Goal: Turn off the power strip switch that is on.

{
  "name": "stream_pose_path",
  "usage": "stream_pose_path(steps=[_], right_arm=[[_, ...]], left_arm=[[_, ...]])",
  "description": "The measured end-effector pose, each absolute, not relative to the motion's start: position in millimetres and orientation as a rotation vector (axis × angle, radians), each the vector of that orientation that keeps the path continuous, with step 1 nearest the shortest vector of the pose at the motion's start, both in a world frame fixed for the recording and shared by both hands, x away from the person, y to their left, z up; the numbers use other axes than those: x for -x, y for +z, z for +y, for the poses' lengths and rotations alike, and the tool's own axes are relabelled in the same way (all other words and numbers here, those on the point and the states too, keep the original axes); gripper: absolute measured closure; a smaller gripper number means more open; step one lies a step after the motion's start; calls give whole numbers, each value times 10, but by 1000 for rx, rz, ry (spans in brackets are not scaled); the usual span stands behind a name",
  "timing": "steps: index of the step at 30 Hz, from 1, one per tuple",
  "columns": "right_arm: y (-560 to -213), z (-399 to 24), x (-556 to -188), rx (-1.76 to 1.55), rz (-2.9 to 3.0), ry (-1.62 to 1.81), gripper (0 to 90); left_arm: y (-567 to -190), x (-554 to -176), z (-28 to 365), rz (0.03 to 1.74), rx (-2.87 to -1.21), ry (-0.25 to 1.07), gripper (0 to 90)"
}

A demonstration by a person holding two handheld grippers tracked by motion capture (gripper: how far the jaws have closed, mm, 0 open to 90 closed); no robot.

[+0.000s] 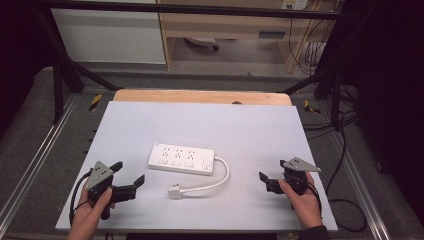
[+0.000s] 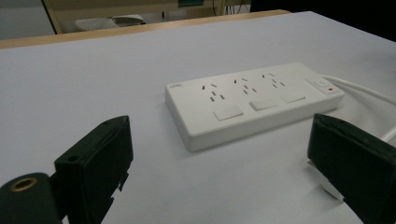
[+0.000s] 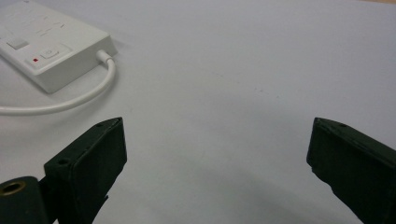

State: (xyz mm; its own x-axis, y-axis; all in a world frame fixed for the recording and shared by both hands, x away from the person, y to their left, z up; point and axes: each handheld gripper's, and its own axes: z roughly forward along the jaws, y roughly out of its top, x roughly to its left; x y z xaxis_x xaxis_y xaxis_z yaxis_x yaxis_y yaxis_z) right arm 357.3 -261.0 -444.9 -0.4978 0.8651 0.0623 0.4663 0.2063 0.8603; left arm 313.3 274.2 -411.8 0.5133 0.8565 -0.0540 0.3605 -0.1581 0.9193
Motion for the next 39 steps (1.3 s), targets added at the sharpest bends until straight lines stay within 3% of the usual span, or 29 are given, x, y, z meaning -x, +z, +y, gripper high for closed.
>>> stream_pose_path(steps=[39], right_arm=[[-4343, -2490, -3549, -1097, 2029, 1316, 44]], left_arm=[[-3986, -3036, 2776, 982, -1659, 553, 51]])
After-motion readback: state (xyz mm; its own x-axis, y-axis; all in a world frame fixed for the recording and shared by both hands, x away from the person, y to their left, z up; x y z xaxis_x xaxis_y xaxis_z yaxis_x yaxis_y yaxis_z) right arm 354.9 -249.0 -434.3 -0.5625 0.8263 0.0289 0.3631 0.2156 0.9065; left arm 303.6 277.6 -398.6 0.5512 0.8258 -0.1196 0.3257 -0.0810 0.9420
